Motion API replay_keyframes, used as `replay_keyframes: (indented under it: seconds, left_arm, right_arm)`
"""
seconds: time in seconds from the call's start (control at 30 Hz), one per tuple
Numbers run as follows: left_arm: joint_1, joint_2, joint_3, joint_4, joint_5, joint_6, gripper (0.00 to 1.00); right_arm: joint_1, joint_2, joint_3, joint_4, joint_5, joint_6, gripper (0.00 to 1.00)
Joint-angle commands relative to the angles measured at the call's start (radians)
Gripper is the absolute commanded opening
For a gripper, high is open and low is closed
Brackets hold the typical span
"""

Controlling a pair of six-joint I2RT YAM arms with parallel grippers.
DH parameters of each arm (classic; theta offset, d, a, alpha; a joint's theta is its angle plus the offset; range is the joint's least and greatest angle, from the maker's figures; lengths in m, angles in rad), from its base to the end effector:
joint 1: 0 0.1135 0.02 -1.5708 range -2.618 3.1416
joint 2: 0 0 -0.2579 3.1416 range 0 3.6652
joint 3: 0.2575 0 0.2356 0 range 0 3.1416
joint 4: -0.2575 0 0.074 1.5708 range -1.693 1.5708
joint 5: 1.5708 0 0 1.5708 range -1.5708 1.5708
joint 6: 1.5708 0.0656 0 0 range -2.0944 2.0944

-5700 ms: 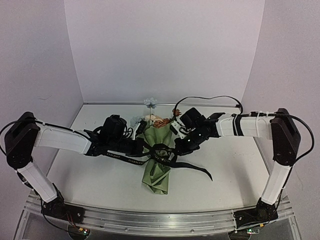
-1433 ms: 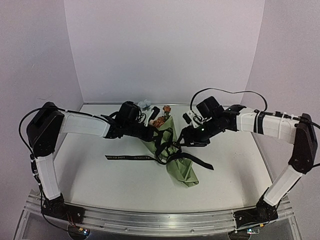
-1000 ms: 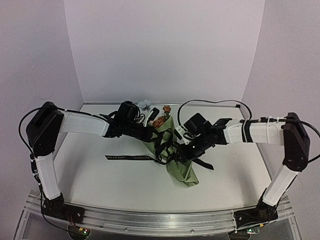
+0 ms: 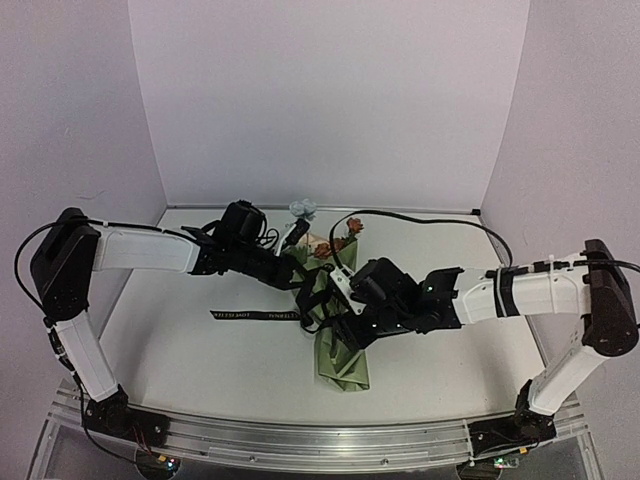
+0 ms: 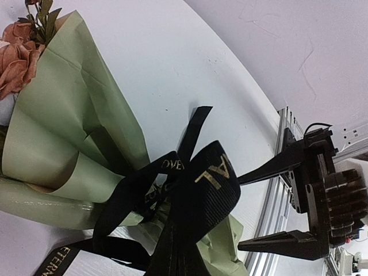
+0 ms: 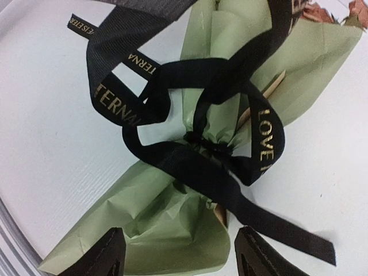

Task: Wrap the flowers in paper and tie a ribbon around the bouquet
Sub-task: Adjust the folded bouquet at the center of the board, then cross the half-tied ribbon over the folded bouquet.

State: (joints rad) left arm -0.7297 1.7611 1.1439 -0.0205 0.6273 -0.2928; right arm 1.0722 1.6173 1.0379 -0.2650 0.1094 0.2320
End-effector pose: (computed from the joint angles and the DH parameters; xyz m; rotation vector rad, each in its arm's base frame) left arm 0.2661 -0.2897 0.2081 0.8755 2.1894 -1.2317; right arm 0.1727 0.3022 0.1925 -0.9572 2.2686 0.4606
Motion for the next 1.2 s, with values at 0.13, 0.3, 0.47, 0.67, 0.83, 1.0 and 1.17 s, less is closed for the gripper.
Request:
replay_keyframes:
  seconds: [0.13, 0.3, 0.47, 0.67, 0.83, 1.0, 1.17]
  left_arm:
    - [0.035, -0.026, 0.015, -0.017, 0.042, -0.007, 0.00]
    - [0.046, -0.025, 0.018, -0.024, 0.050, -0.008, 0.00]
    - [0.051, -0.016, 0.025, -0.029, 0.056, -0.007, 0.00]
    - [0.059, -0.008, 0.032, -0.034, 0.069, -0.011, 0.00]
    - [0.062, -0.004, 0.045, -0.045, 0.071, -0.007, 0.00]
    - [0.067, -0.002, 0.047, -0.050, 0.073, -0.005, 0.00]
    - [0.071, -0.001, 0.050, -0.055, 0.073, -0.003, 0.00]
  right_arm:
    - [-0.211, -0.019, -0.100, 0.172, -0.138, 0.063, 0.65]
    - [-0.316, -0.024, -0.152, 0.197, -0.208, 0.301, 0.64]
    - [-0.305, -0.015, -0.202, 0.353, -0.300, 0.310, 0.61]
    - [-0.247, 0.061, -0.142, 0.377, -0.332, 0.097, 0.58]
    - [-0.242, 0.124, -0.109, 0.393, -0.373, 0.063, 0.56]
    - [-0.240, 0.152, -0.091, 0.392, -0.376, 0.080, 0.54]
    - [-0.237, 0.167, -0.079, 0.391, -0.384, 0.108, 0.49]
